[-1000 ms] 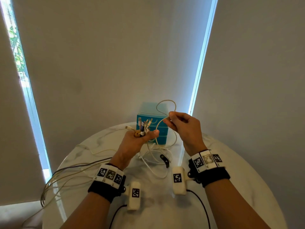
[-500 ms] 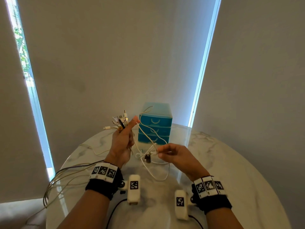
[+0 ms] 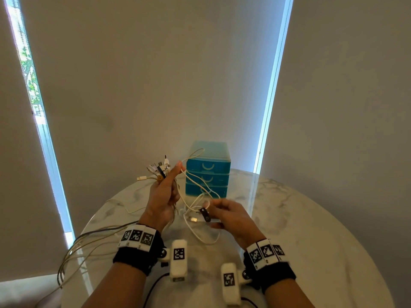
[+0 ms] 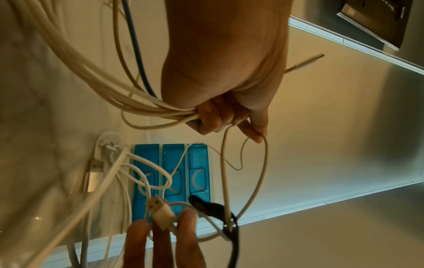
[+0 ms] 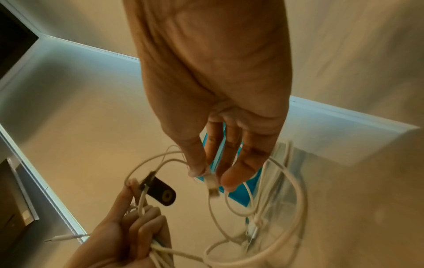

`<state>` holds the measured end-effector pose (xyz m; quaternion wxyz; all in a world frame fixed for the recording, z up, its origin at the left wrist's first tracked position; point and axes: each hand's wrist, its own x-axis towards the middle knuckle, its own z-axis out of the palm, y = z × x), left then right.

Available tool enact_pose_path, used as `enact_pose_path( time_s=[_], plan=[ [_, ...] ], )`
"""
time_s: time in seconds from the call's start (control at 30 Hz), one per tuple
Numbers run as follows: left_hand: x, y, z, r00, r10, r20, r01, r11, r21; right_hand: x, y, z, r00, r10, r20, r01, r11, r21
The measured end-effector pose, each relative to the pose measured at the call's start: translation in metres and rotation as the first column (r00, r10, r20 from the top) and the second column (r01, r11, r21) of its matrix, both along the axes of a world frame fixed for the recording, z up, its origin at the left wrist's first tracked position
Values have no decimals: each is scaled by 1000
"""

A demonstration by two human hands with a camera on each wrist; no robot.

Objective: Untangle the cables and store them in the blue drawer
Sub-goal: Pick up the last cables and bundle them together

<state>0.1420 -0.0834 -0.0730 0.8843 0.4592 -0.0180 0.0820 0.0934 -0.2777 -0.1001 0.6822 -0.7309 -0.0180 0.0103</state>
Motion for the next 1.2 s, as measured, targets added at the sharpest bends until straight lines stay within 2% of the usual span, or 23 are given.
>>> enact_pose_path(
  time_s=[0.13,0.17,0.23,0.33,0.37,0.4,0.47,0.5,0.53,0.57,0.67,0.77,0.8,0.87,0.93,0.97,1.03,1.07,1.13,1.17,1.2],
  plan=[
    [2,2,-2,1000,9,-28,-9,1000,20,-6,-19,14,969,-203,142,192,977,93],
    [2,2,-3,999,15,-38,-13,999,45,-7,-26,19,950,-266,163,245,960,140],
    [0,-1,-4,999,18,-51,-12,994,106,-11,-37,29,928,-339,152,276,903,329],
    [-1,-6,-5,999,-11,-47,20,983,185,-17,-40,47,948,-282,146,119,743,658],
    [-1,-7,-5,999,-14,-48,23,981,192,-20,-38,53,964,-218,155,41,692,720],
    [-1,-7,-5,999,-14,-50,23,982,190,-23,-35,58,972,-154,179,-23,694,720],
    [0,-5,-3,999,-9,-47,17,986,168,-26,-25,66,970,-68,234,-69,844,532],
    [1,-4,-4,999,-4,-47,12,987,159,-28,-18,67,968,-35,249,-55,936,347],
    [1,-4,-4,999,0,-48,7,988,152,-29,-8,68,966,-15,258,-17,993,120],
    [1,-3,-4,999,0,-51,8,989,145,-30,2,68,965,2,263,18,997,-75],
    [2,-3,-5,998,-8,-58,15,991,133,-19,23,60,943,134,304,10,903,-429],
    [1,-2,-2,998,-8,-61,15,991,130,1,32,59,959,105,265,133,657,-742],
    [1,-1,-1,998,-6,-62,14,991,131,6,31,61,972,127,198,83,600,-796],
    [2,1,-1,998,-5,-58,13,992,129,10,28,69,971,225,84,-61,568,-821],
    [2,3,1,999,-30,-40,35,993,116,6,22,82,963,237,131,-50,631,-774],
    [1,4,3,998,-53,-20,55,992,118,4,18,87,962,183,204,11,718,-696],
    [-3,8,6,993,-114,42,107,986,129,-1,6,97,944,-26,329,177,883,-436],
    [-6,10,8,988,-133,74,123,984,129,-2,-1,101,920,-147,364,258,925,-279],
    [-9,16,11,986,-111,121,100,990,96,-1,-15,109,856,-350,380,352,934,66],
    [-10,18,13,989,-72,131,65,996,60,-1,-22,114,812,-454,366,383,888,254],
    [-10,20,15,991,-23,129,22,1000,15,0,-28,117,755,-563,337,416,807,418]
  ],
)
